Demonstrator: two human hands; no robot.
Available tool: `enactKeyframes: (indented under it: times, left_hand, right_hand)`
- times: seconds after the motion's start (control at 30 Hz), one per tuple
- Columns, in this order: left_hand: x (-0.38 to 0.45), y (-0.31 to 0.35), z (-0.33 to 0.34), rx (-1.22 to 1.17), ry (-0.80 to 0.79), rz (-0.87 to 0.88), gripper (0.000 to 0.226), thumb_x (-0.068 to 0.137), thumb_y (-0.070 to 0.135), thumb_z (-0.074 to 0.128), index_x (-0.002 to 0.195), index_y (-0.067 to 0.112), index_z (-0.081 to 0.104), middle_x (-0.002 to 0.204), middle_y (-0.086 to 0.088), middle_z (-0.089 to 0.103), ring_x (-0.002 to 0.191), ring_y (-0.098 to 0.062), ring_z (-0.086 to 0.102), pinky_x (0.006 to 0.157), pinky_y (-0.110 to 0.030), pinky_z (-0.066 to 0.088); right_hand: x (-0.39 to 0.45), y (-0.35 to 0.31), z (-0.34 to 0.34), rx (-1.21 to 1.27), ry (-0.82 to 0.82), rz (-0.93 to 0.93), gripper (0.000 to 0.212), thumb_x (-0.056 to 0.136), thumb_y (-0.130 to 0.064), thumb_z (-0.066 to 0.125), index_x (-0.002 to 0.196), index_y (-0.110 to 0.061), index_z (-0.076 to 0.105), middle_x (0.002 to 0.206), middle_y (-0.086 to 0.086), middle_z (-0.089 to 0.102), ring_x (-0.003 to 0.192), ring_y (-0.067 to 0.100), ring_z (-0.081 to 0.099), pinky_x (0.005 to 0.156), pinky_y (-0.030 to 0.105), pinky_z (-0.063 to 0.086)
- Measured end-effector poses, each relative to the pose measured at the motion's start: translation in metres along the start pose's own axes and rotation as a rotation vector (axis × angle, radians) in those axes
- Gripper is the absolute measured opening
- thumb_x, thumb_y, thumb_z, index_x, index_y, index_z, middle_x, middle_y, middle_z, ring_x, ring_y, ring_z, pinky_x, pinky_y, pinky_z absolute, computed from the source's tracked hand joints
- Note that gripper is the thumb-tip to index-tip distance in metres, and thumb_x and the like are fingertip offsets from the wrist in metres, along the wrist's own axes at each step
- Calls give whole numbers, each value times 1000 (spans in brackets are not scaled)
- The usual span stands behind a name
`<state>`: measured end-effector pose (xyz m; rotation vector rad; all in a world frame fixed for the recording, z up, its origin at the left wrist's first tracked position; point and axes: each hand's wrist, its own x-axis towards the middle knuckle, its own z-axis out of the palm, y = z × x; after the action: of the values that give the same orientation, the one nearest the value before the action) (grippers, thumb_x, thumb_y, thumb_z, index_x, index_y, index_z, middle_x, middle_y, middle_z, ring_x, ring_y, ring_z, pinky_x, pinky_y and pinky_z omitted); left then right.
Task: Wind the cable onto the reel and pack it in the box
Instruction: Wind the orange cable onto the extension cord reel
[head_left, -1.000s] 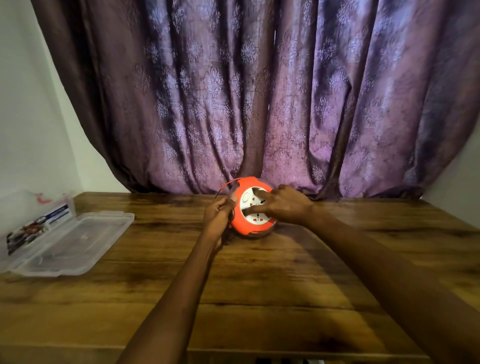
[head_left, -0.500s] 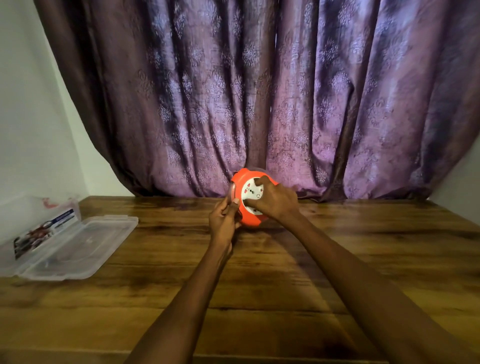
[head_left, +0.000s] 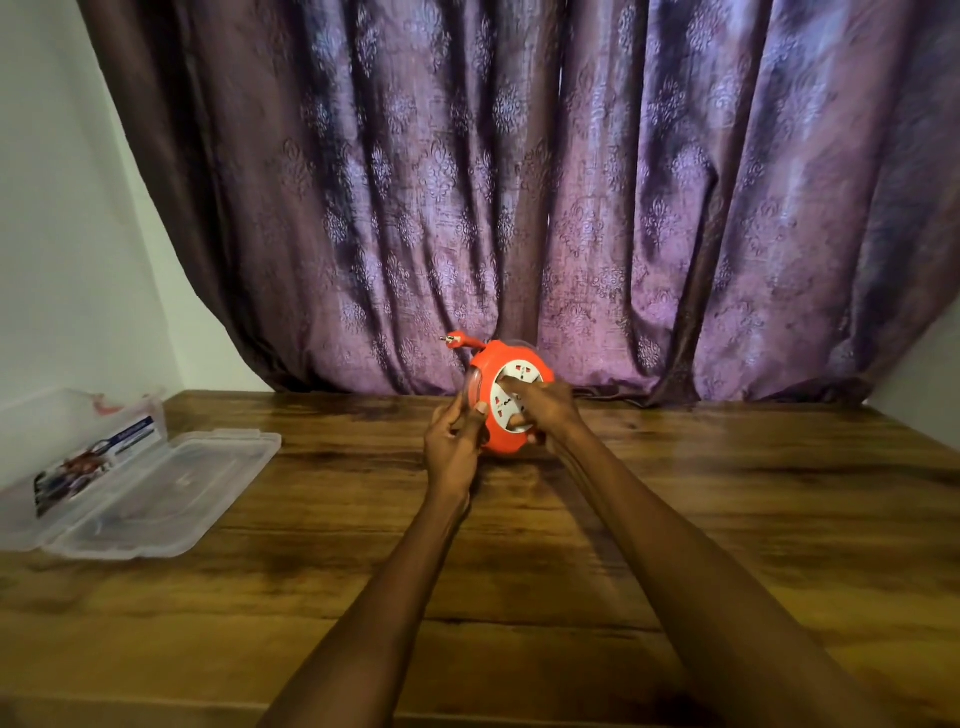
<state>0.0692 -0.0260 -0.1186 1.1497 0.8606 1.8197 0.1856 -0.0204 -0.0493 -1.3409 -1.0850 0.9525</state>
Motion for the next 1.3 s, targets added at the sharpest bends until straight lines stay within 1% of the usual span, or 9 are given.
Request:
enactKeyframes:
  times: [0.17,0.33,0.47,0.6,0.8,0.93,1.13,1.2,1.3]
  left_hand:
    - [-5,7,2,35,-5,59,33,92,20,71,125,23,68,106,0,58,102,-24,65,94,-60,55]
    - [-6,8,1,108,-30,119,30,92,25,71,120,35,68,109,-2,58,102,-22,64,91,-47,59]
    - [-4,6,0,134,-43,148,29,92,22,70,120,29,69,106,-1,58,103,-21,63,97,-54,55]
    - [-5,8,-1,141,-49,165,30,92,21,71,120,30,68,111,-4,59,110,-26,64,100,-56,52]
    - [-6,6,-3,199,-90,202,31,93,14,69,123,23,68,118,-16,60,109,-19,62,103,-53,50]
    - [-6,6,0,206,-82,199,31,92,20,70,123,24,69,112,-11,58,105,-17,62,100,-46,53]
    - [10,5,-11,32,69,-47,18,98,22,63,81,18,68,63,8,59,58,-9,51,56,-27,46]
    - [18,5,-17,47,73,-110,28,97,22,63,70,19,62,59,2,55,57,-14,44,56,-29,39]
    - [25,7,-22,-15,36,-167,14,94,18,67,84,8,68,79,-19,60,75,-28,50,72,-45,43]
  right_hand:
    - [-6,-2,-1,46,7,41,32,74,-40,81,79,-13,64,58,0,69,46,15,66,34,19,37]
    - [-11,0,-3,141,-22,119,36,80,-40,78,96,-11,64,69,3,68,44,10,65,37,22,46]
    - [-14,-3,-4,203,-41,172,51,84,-44,74,117,-8,60,74,3,68,52,11,66,42,24,51]
    - [-17,-6,-6,282,-110,253,57,91,-47,64,131,-9,53,44,0,56,32,3,52,48,25,49]
    - [-20,-3,-8,385,-164,332,56,95,-54,53,130,-11,52,33,-6,40,23,4,31,52,24,48]
    - [-22,-1,-12,352,-150,300,49,89,-59,59,115,-17,57,51,0,65,25,3,36,46,20,51]
    - [-16,15,-30,-350,61,-235,35,89,-45,66,95,-12,74,75,5,76,75,29,69,62,35,50]
    - [-14,16,-41,-719,123,-598,23,87,-39,64,105,-26,71,101,1,72,96,25,66,79,39,52]
    - [-9,10,-52,-1026,-133,-1040,40,88,-24,62,127,-33,63,128,4,57,112,28,57,90,41,49]
